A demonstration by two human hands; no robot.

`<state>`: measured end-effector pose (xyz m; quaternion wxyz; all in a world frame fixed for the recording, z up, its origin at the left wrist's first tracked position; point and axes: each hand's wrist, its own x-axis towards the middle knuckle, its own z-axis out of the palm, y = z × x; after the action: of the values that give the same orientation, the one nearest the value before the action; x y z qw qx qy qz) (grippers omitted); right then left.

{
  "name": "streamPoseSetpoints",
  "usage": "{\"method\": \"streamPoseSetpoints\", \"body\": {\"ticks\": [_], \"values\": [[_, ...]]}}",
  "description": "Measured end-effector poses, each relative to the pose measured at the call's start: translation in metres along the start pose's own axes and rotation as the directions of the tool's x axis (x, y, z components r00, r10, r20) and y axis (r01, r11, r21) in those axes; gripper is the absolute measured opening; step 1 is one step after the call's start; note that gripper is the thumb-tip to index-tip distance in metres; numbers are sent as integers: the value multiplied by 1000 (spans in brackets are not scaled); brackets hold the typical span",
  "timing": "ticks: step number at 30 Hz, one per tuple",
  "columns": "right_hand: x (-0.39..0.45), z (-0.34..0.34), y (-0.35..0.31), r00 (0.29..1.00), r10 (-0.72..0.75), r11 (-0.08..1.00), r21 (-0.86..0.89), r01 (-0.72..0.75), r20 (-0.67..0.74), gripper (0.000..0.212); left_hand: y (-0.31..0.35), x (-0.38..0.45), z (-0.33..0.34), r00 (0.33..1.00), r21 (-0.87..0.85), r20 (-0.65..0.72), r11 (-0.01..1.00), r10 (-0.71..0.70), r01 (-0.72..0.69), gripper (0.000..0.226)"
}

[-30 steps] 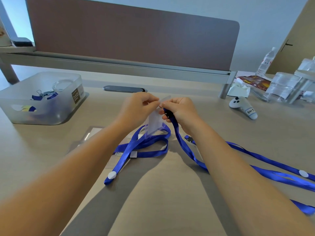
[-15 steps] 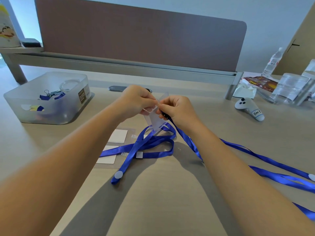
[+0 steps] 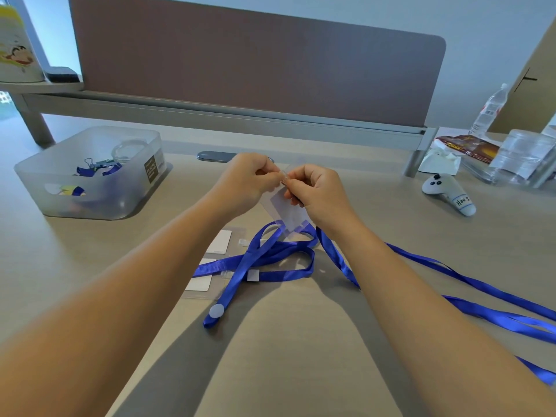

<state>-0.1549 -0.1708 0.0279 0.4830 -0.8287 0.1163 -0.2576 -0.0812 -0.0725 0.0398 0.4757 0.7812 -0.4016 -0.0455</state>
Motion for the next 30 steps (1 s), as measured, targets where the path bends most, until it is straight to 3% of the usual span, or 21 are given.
{"method": "streamPoseSetpoints", "body": {"ticks": [2,4,8,11,13,16,18,20,22,27,30], "values": [[3,-2,-3,999,26,999,19,-27,34,19,-4,-1,-2,994,-155,60,983,-94,102,18],[6,-6,-7,995,68,996,54,-72,76,17,-7,-4,-5,951,-324,169,896,-260,302,27],[10,-13,-14,983,116,978,158,-138,139,26,-20,-7,-13,730,-247,373,698,-573,673,79],[12,-15,-17,979,110,975,170,-139,170,25,-27,-9,-17,587,-173,534,602,-608,780,85],[11,-14,-17,976,108,976,165,-140,187,25,-28,-10,-16,530,-232,626,513,-572,827,81],[11,-13,-16,973,108,974,175,-145,203,24,-25,-12,-10,562,-493,648,279,-515,824,52],[11,-13,-14,971,124,973,167,-160,206,26,-24,-10,-5,650,-702,557,125,-517,701,30],[10,-13,-12,970,162,977,110,-183,181,23,-24,-5,-3,715,-833,440,50,-543,551,15],[10,-12,-7,967,208,976,36,-215,147,15,-25,-2,-5,755,-889,349,58,-556,454,8],[8,-8,9,950,254,958,-181,-222,179,40,-27,0,-10,780,-915,167,199,-604,350,10],[11,-5,17,973,225,898,-399,-185,56,29,-33,2,-16,777,-908,69,282,-626,309,7]]}}
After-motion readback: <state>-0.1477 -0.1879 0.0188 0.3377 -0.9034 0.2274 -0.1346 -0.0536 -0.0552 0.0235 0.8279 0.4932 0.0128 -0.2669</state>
